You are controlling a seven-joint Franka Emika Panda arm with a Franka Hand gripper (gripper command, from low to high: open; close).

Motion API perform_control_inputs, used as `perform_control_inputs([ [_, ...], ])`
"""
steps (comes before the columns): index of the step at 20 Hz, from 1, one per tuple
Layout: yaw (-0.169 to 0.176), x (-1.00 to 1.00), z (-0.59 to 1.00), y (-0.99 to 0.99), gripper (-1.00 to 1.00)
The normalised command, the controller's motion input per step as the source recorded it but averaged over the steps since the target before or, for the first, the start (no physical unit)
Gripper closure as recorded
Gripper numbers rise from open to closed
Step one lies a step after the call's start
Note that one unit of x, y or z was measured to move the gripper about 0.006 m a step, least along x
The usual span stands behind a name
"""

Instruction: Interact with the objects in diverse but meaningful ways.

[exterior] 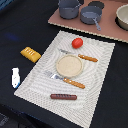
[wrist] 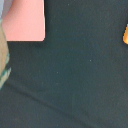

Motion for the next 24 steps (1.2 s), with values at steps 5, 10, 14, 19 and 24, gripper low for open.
perform_control_inputs([
  [5, 0.000, 0.25, -0.03, -0.14, -1.00],
  [10, -0.032, 0.62, -0.05, -0.15, -1.00],
  [14, -0.053, 0.81, -0.04, -0.15, -1.00],
  [19, -0.055, 0.90, -0.01, -0.15, -1.00],
  [24, -0.035, 0.83, -0.08, -0.16, -1.00],
])
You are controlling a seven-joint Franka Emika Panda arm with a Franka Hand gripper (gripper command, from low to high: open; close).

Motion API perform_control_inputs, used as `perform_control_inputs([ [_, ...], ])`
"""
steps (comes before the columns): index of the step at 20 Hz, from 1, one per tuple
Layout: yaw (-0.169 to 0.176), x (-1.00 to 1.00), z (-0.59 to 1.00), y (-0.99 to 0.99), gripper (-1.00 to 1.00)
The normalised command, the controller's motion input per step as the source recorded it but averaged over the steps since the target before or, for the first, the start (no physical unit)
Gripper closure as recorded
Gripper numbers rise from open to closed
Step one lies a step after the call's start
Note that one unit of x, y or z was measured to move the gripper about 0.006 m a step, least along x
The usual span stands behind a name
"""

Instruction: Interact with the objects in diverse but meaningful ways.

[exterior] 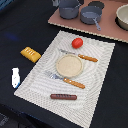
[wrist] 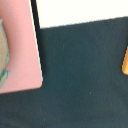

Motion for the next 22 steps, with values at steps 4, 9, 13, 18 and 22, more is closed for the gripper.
perform_control_inputs([
  [4, -0.014, 0.77, -0.22, -0.15, -1.00],
  [9, 0.004, 0.69, -0.32, -0.15, -1.00],
  [13, 0.040, 0.46, -0.23, -0.06, -1.00],
  [18, 0.018, 0.42, -0.16, -0.09, -1.00],
  [22, 0.047, 0.30, -0.22, -0.04, -1.00],
])
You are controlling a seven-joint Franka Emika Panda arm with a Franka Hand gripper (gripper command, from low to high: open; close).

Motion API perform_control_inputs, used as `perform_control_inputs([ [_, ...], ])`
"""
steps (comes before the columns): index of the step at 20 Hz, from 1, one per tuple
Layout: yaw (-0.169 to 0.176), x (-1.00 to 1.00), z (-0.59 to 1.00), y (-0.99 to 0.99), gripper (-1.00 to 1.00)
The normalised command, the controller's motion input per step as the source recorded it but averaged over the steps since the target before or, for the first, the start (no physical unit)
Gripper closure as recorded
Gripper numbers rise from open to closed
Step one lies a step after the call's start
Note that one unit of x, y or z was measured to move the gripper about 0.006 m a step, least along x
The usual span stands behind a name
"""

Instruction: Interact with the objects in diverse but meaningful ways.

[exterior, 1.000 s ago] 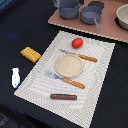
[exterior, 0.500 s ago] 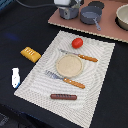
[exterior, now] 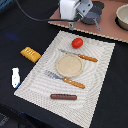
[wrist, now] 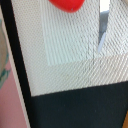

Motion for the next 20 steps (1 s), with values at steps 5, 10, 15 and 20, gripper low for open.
perform_control_inputs([
  [5, 0.134, 0.10, -0.17, -0.02, -1.00],
  [10, 0.103, -0.01, -0.06, -0.01, -1.00],
  [15, 0.161, 0.11, -0.13, -0.01, -1.00],
  [20, 0.222, 0.21, -0.17, 0.00, -1.00],
])
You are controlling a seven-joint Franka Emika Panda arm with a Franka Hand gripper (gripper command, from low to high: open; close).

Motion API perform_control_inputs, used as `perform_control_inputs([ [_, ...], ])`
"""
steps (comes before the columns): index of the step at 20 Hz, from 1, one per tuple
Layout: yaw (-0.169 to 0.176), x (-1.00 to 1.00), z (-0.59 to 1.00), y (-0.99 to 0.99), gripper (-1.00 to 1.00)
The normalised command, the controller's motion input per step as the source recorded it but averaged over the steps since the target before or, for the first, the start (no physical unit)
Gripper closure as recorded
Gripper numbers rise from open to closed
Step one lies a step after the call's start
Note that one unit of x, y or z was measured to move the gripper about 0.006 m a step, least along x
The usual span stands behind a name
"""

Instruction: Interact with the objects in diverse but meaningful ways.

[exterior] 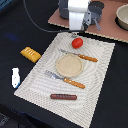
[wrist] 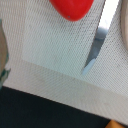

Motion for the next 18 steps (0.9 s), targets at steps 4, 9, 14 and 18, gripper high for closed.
perform_control_inputs([
  [4, 0.113, 0.19, -0.21, 0.00, -1.00],
  [9, 0.000, 0.16, -0.22, 0.00, -1.00],
  [14, 0.000, 0.29, -0.24, 0.02, -1.00],
  [18, 0.005, 0.36, -0.20, 0.13, -1.00],
])
